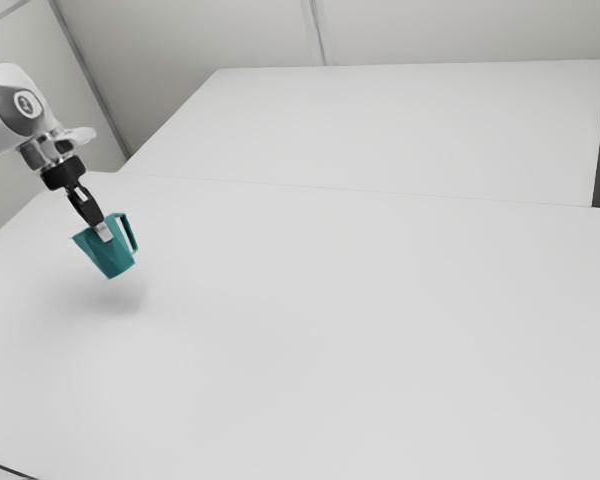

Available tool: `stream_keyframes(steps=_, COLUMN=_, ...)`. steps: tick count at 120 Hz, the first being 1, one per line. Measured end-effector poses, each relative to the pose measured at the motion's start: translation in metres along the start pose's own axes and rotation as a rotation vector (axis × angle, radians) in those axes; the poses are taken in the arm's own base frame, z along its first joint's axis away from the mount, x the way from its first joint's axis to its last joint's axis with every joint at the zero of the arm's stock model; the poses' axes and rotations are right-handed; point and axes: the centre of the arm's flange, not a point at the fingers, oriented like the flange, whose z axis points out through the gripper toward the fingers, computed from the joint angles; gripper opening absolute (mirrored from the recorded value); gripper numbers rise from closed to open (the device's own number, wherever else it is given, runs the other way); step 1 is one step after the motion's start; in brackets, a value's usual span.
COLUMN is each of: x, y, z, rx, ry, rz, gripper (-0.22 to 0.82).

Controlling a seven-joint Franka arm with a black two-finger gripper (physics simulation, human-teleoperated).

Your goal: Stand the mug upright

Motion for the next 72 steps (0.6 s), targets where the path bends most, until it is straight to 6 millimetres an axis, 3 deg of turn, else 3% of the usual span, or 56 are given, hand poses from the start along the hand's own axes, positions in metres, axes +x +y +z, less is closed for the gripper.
stream_keyframes(steps=19, x=0.025, y=0.042, z=-0.005, rx=0.097, ry=-0.046, rz=-0.015, gripper=-0.18)
stream_keyframes(steps=42, x=0.042, y=0.089, z=-0.001, rx=0.189, ry=-0.061, rz=-0.02, gripper=-0.18)
stream_keyframes(steps=72, x=0.046, y=0.124, z=0.016, rx=0.275, ry=-0.059, rz=-0.058, gripper=-0.18)
